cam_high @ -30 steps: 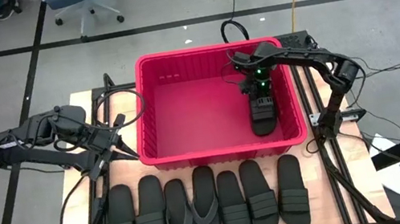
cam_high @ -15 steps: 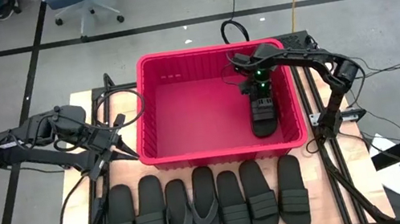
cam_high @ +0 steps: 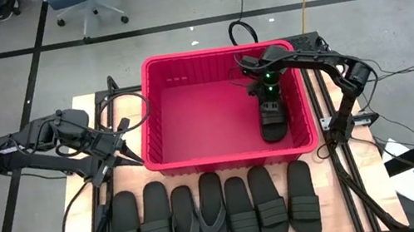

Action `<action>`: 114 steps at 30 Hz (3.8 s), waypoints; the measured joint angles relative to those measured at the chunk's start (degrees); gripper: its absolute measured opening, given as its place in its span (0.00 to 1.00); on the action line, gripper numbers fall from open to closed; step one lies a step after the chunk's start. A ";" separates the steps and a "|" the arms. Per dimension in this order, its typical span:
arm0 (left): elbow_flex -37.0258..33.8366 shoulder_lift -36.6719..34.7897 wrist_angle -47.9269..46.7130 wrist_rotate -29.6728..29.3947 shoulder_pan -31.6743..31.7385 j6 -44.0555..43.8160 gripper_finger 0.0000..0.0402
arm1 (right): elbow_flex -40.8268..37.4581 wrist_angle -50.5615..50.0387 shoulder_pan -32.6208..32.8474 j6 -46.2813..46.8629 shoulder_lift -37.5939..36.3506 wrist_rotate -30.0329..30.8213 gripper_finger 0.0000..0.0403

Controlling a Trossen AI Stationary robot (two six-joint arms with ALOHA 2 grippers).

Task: Pick and place slides into bin
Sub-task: Put the black slide into the red bin

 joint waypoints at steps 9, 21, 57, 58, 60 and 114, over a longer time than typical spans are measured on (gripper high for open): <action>0.00 0.01 0.02 0.00 -0.01 0.01 0.06 | 0.00 -1.39 0.00 0.95 -6.63 -0.14 0.41; 0.00 0.00 0.02 0.00 0.01 0.01 0.06 | 0.00 0.06 1.15 9.79 -25.07 -0.32 0.41; 0.00 0.01 0.02 -6.40 0.00 0.20 0.06 | -13.70 11.98 49.85 43.08 -52.23 -21.95 0.40; 0.00 0.00 0.02 -6.40 0.01 0.20 0.06 | -14.57 13.27 51.38 44.64 -52.46 -22.94 0.40; 0.00 0.00 0.02 -6.42 0.01 0.20 0.06 | -15.82 16.82 54.21 48.20 -52.78 -24.42 0.40; 0.00 0.00 0.04 -9.44 0.00 -1.04 0.06 | -36.54 39.65 76.77 72.20 -59.82 -8.22 0.40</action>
